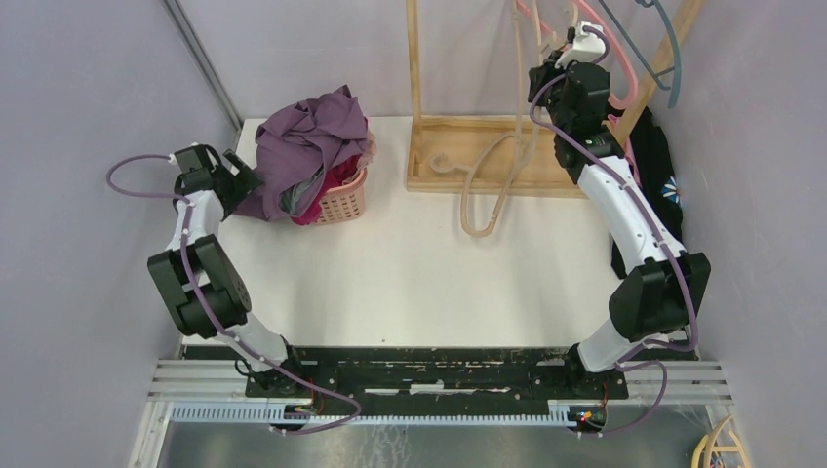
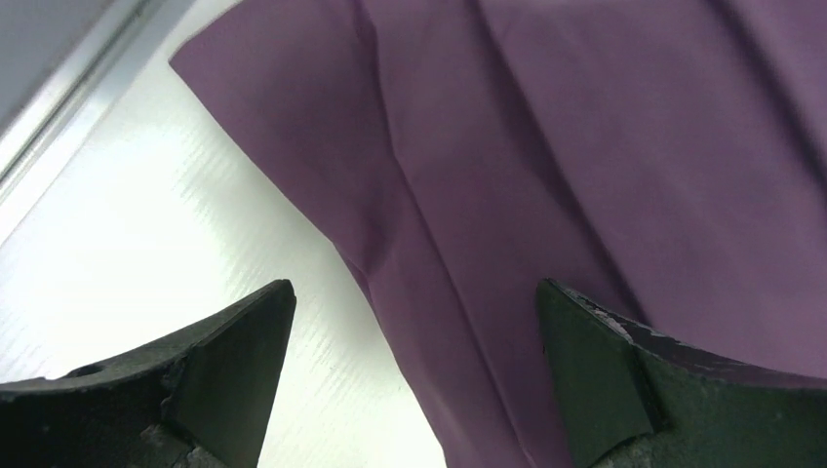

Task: Remove the skirt from the hanger
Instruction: Place the skirt in the bin.

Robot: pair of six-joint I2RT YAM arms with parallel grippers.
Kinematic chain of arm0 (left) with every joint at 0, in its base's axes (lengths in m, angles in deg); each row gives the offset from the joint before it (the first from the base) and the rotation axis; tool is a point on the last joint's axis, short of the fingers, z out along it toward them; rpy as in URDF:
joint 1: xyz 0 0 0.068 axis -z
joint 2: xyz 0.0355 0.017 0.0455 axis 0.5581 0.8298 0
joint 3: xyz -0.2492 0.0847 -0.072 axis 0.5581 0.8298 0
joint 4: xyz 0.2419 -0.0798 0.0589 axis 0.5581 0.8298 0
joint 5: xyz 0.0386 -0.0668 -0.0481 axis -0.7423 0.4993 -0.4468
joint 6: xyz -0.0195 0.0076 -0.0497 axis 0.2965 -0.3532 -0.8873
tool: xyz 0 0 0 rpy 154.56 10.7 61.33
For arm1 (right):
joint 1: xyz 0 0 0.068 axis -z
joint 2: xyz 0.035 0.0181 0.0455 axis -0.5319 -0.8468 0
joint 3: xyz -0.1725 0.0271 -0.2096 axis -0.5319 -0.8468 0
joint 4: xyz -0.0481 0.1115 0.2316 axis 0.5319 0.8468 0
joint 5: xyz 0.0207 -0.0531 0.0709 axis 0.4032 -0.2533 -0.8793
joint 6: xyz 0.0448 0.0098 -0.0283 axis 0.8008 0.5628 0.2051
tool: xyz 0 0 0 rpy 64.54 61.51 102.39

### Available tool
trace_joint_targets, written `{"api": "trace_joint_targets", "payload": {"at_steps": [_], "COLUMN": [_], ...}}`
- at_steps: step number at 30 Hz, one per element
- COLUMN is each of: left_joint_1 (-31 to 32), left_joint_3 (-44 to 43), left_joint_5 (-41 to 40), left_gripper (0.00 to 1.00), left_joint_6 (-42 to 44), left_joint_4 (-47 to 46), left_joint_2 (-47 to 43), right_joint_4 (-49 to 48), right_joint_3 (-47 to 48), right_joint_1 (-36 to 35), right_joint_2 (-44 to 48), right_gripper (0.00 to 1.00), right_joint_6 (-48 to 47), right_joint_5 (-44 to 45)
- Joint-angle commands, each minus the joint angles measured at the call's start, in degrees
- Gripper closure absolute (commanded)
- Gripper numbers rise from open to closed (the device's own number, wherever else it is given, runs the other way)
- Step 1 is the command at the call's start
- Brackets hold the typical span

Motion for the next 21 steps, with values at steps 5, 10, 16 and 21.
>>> {"api": "trace_joint_targets", "payload": {"at_steps": [5, 10, 16, 21], "left_joint_1": [-0.6, 0.54, 3.08, 4.44], "left_joint_3": [0.42, -3.5, -7.71, -9.92], "left_joint_5": [-0.6, -7.46, -16.13, -14.39], "left_gripper": [0.01, 0.01, 0.01, 0.04], "left_joint_6": [-5.5, -1.4, 5.11, 6.23], "left_joint_4": [-9.33, -6.66, -2.04, -1.51], "left_joint_2": [9.37, 14.58, 19.3, 23.42], "right_joint_4": [-3.13, -2.92, -2.92, -2.94], "right_joint_3": [1.66, 1.67, 1.92, 2.2], "right_joint_1": [0.19, 0.5, 0.97, 1.57], "right_joint_2": [-0.1, -0.83, -1.55, -1.65], "right_gripper": [0.99, 0.99, 0.99, 0.99], "right_joint_6": [-3.36, -3.51, -3.68, -4.06], "right_joint_5": [1.89, 1.94, 1.94, 1.82]}}
